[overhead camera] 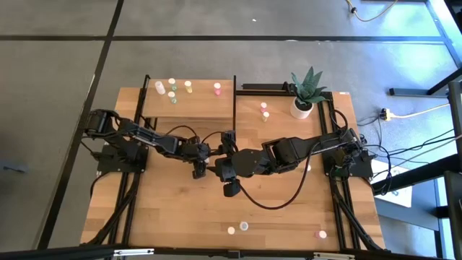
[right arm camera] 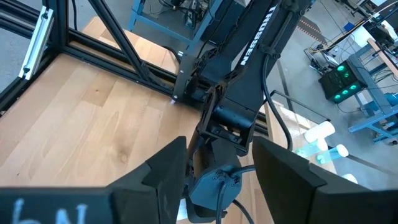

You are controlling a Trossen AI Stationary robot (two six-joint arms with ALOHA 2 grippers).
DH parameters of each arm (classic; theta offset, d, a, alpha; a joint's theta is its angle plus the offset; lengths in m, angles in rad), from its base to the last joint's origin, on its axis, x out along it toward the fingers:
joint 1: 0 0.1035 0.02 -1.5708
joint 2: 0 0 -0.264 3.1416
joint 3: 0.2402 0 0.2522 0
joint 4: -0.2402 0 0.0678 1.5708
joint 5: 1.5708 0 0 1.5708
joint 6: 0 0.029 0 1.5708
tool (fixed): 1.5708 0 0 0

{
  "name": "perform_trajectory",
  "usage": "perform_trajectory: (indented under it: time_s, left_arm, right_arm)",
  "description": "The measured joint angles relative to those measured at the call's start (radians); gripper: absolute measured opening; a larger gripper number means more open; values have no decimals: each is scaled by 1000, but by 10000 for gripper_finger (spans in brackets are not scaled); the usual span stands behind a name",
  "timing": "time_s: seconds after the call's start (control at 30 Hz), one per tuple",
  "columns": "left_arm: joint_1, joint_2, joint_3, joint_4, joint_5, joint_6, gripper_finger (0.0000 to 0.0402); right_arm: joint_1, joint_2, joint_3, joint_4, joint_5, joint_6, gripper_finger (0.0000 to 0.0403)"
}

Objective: Pick and place medicine bottles onto shelf by color
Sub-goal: Put the top white pill bottle aligned with the other white pill bottle on the shelf

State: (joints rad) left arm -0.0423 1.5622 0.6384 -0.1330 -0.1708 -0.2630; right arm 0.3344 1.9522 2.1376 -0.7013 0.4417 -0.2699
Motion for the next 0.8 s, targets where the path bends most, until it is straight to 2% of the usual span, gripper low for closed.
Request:
perform_trajectory:
  time_s: [0.43,0.57,0.8]
  left_arm:
    - [-9,7,0,21,-6,10,136]
    - [-9,7,0,20,-1,5,132]
    - [-29,-63,-2,-22,23,-109,130]
  right_arm:
    - [-1,0,0,0,1,0,186]
    - [-1,0,0,0,1,0,186]
    - [-1,0,0,1,1,0,186]
